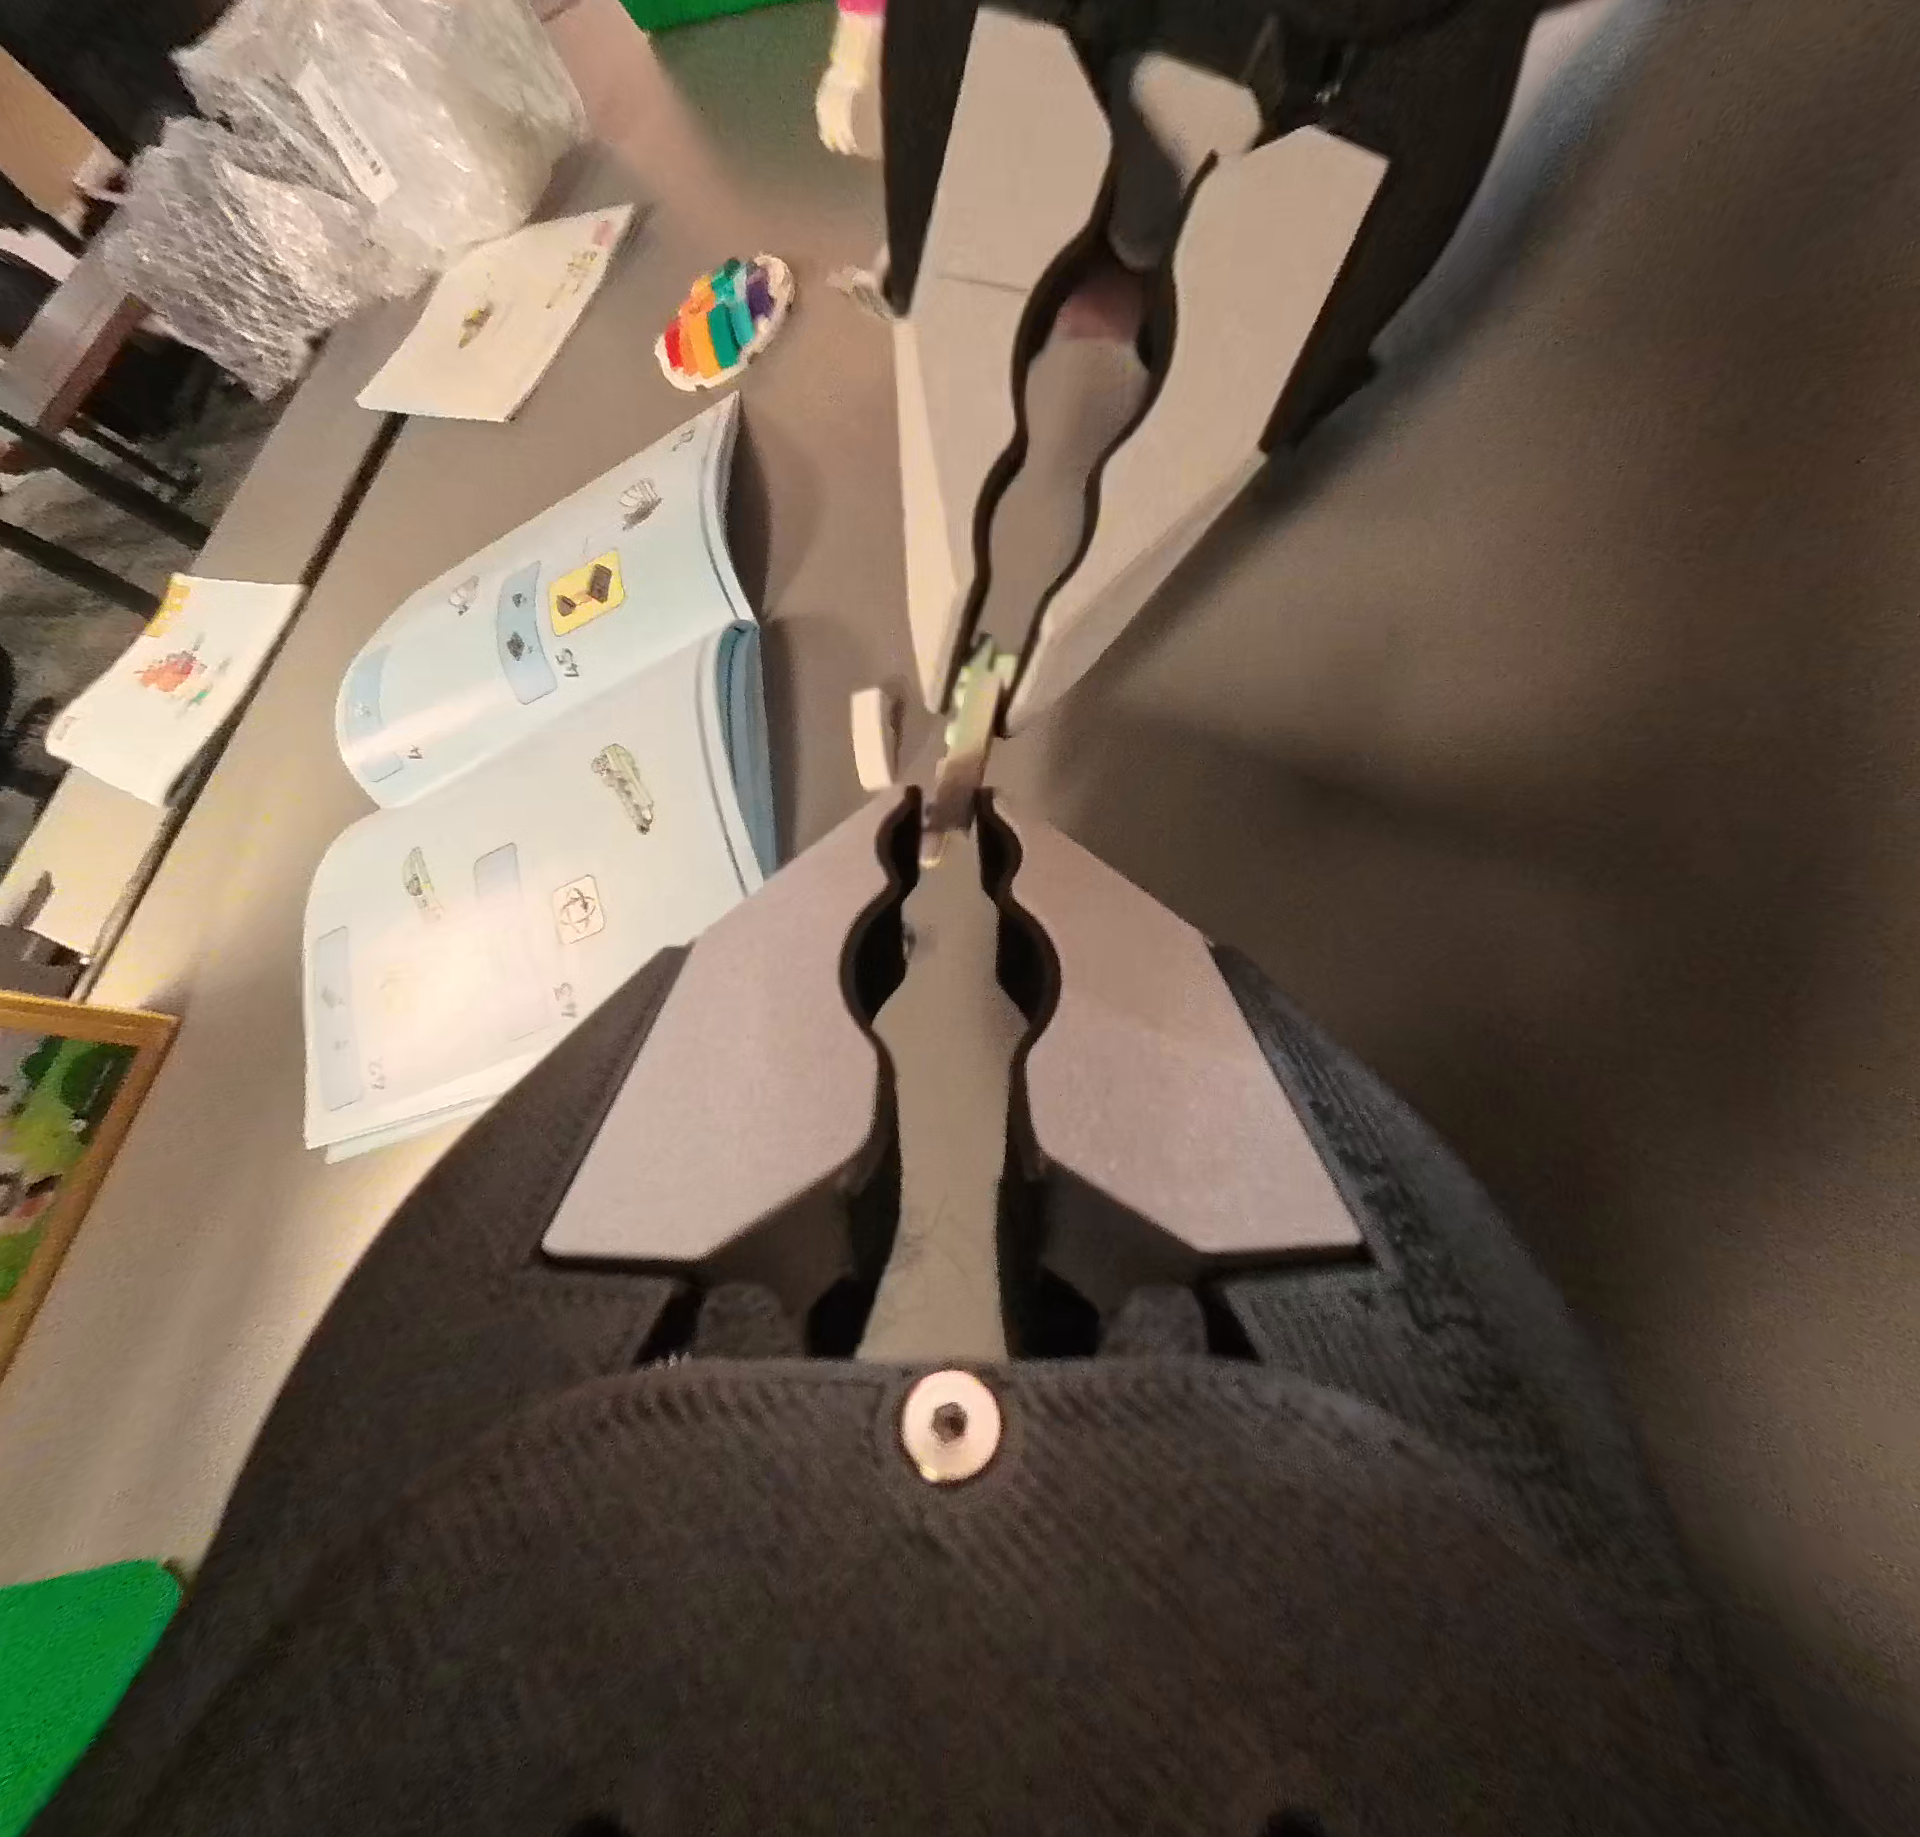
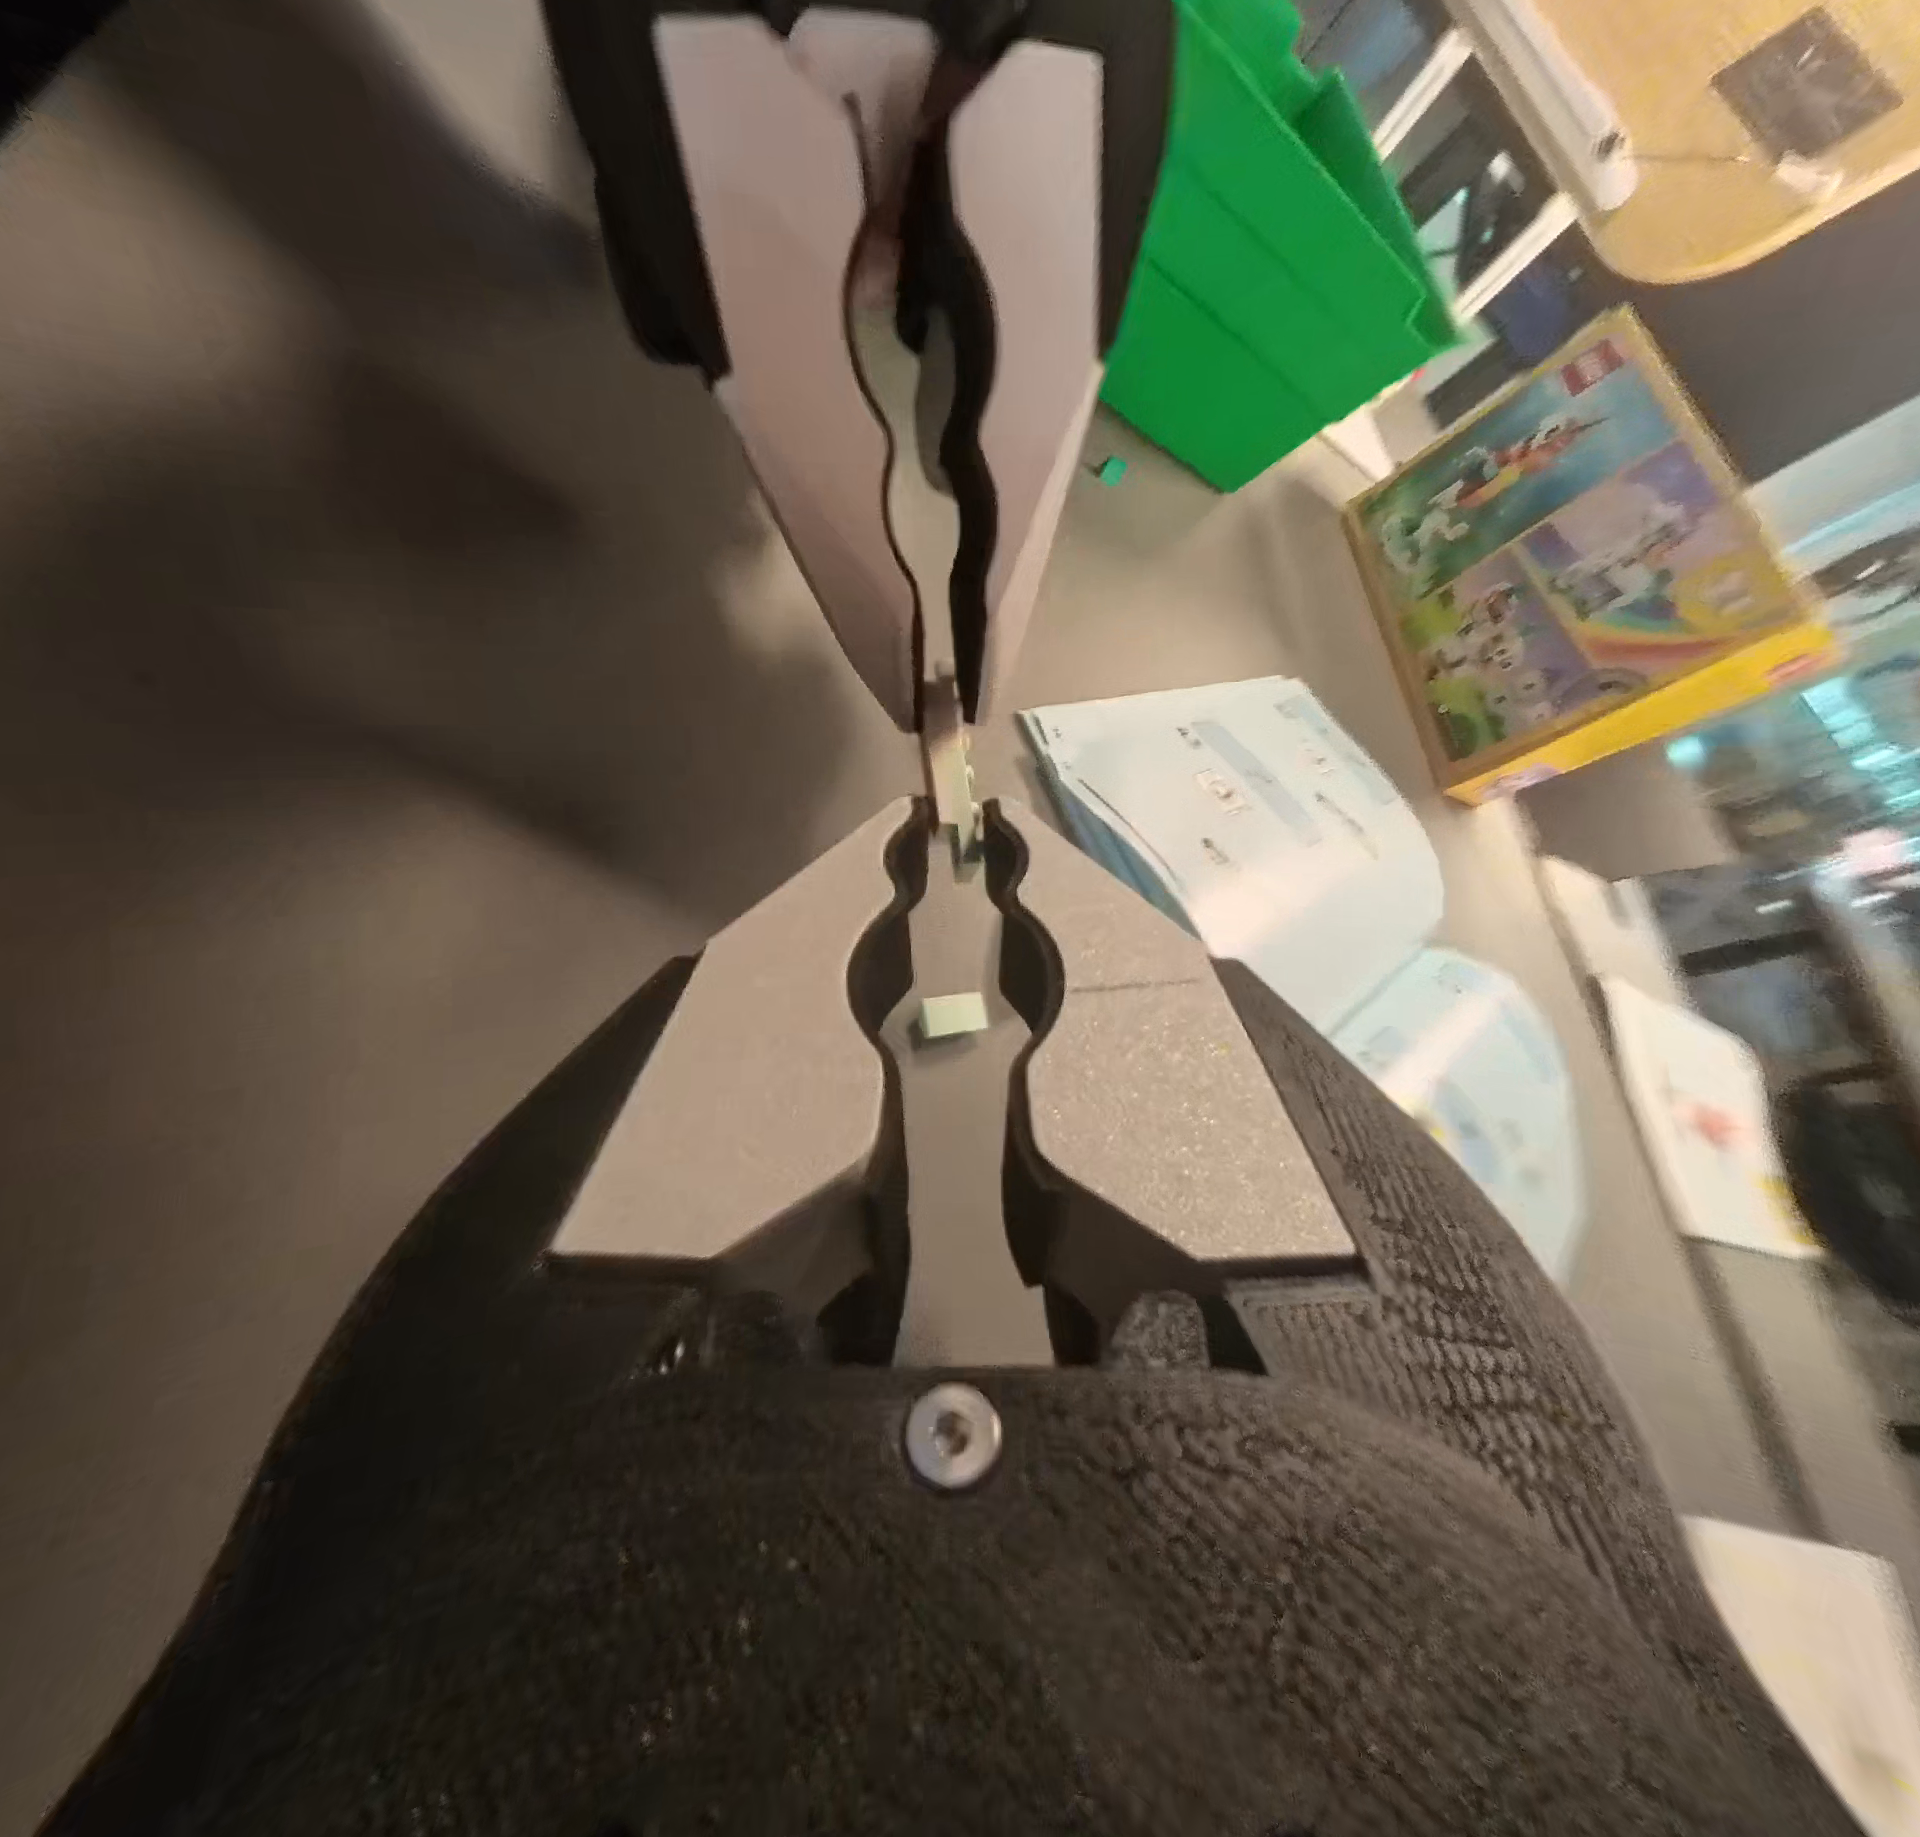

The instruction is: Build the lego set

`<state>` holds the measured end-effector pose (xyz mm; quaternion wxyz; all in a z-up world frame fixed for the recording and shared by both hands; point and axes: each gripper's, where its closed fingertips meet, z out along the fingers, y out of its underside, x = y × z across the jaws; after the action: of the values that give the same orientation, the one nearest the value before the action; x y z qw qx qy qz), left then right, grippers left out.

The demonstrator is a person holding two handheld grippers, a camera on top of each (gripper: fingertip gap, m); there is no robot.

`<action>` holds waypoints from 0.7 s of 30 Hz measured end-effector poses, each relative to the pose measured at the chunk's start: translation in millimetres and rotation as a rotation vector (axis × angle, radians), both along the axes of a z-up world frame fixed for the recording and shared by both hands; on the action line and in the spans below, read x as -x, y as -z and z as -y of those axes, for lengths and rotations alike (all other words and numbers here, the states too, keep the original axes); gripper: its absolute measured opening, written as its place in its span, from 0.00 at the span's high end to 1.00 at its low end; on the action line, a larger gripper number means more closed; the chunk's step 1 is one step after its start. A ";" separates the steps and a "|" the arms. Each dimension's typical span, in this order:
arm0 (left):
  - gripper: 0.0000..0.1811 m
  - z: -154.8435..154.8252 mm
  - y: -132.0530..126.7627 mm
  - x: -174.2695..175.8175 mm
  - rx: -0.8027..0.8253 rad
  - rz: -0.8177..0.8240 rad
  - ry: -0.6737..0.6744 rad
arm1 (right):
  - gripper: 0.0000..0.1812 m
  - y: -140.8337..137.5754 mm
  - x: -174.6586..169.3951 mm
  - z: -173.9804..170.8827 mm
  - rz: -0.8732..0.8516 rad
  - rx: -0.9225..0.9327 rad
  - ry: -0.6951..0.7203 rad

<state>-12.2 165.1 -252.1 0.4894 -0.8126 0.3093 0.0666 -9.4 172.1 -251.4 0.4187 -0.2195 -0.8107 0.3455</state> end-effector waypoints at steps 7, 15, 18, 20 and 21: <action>0.89 5.8 -24.8 -5.6 -0.241 -0.179 0.118 | 0.96 -24.5 -15.2 13.9 0.416 0.753 -0.095; 0.93 15.3 -30.7 -22.8 -0.277 -0.126 0.226 | 0.96 -32.2 -28.3 22.2 0.626 1.017 -0.196; 0.96 16.2 -26.0 -23.5 -0.232 -0.110 0.241 | 0.96 -32.1 -29.0 21.4 0.643 1.043 -0.202; 0.96 15.3 -26.4 -22.5 -0.221 -0.068 0.230 | 0.96 -34.4 -26.6 18.9 0.615 1.046 -0.196; 0.96 14.0 -25.9 -20.5 -0.208 -0.044 0.212 | 0.95 -33.8 -24.0 16.2 0.586 1.023 -0.174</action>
<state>8.2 151.0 -226.2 0.5684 -0.7186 0.3955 0.0639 14.6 155.9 -217.6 -0.0113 -0.4121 -0.6381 0.6503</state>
